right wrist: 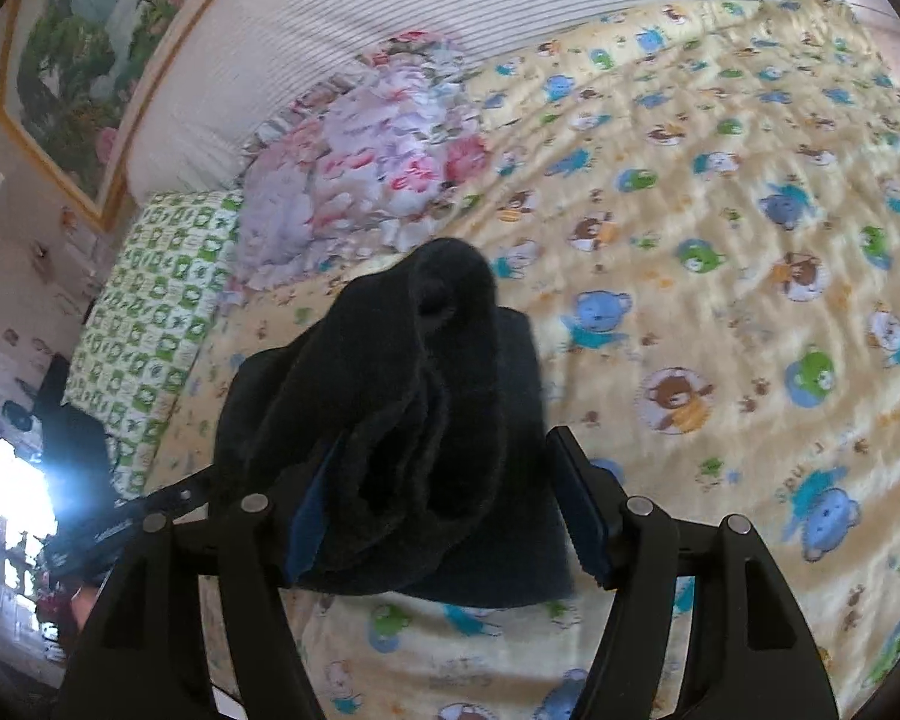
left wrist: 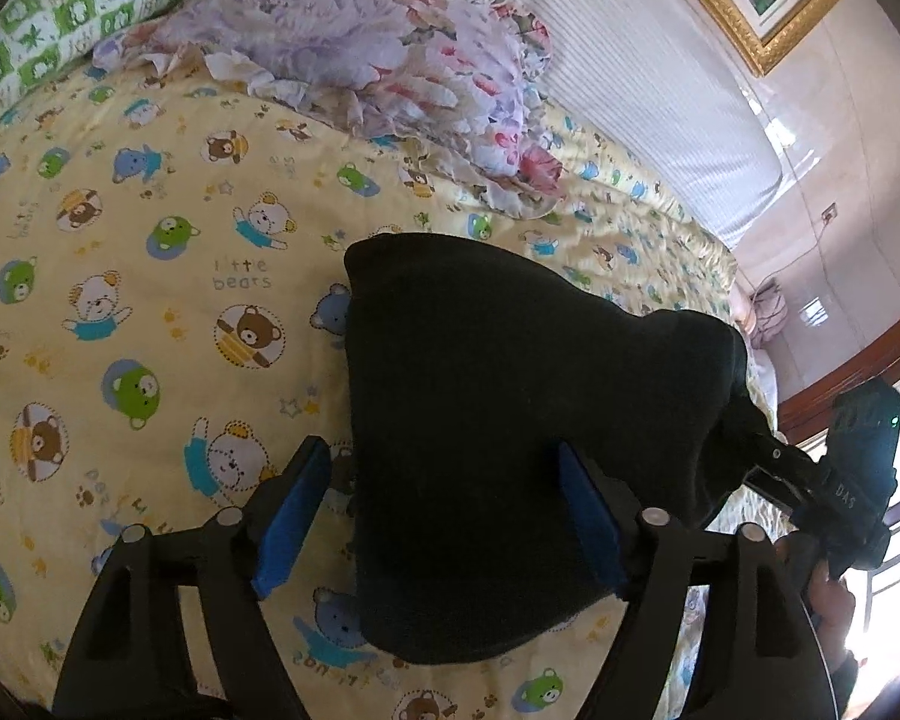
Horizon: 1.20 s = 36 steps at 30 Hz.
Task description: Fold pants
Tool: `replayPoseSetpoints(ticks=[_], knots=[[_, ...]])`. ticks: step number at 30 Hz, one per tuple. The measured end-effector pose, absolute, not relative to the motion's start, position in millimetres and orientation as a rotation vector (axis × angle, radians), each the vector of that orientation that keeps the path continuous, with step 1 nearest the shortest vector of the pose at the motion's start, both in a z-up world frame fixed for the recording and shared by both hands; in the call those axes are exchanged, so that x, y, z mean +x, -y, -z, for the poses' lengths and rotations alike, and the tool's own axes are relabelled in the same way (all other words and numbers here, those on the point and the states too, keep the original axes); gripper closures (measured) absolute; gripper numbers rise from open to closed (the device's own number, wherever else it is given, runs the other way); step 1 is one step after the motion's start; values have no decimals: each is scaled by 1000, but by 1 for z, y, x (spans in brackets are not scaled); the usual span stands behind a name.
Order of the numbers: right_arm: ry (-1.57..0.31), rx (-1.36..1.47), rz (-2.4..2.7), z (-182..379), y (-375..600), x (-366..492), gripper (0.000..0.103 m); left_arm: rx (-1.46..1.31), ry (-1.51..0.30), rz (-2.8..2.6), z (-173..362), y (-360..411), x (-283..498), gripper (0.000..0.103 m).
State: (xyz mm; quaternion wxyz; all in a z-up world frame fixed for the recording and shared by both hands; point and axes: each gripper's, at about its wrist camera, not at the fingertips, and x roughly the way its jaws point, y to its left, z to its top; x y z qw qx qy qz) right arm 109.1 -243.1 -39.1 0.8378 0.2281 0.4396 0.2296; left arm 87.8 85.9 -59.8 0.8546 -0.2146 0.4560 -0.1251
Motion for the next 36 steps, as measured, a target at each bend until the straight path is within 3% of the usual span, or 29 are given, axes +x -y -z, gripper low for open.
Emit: replayPoseSetpoints(ticks=[18,27,34,36], knots=[[-880,682,-522,73,253,103,22,-488,-997,292,79,-86,89,7],[-836,648,-520,75,249,98,21,-472,-948,287,80,-77,85,7],[-837,677,-530,73,250,93,46,-453,-931,343,71,-70,84,46],[-828,679,-529,69,249,89,49,-451,-917,352,66,-71,81,54]])
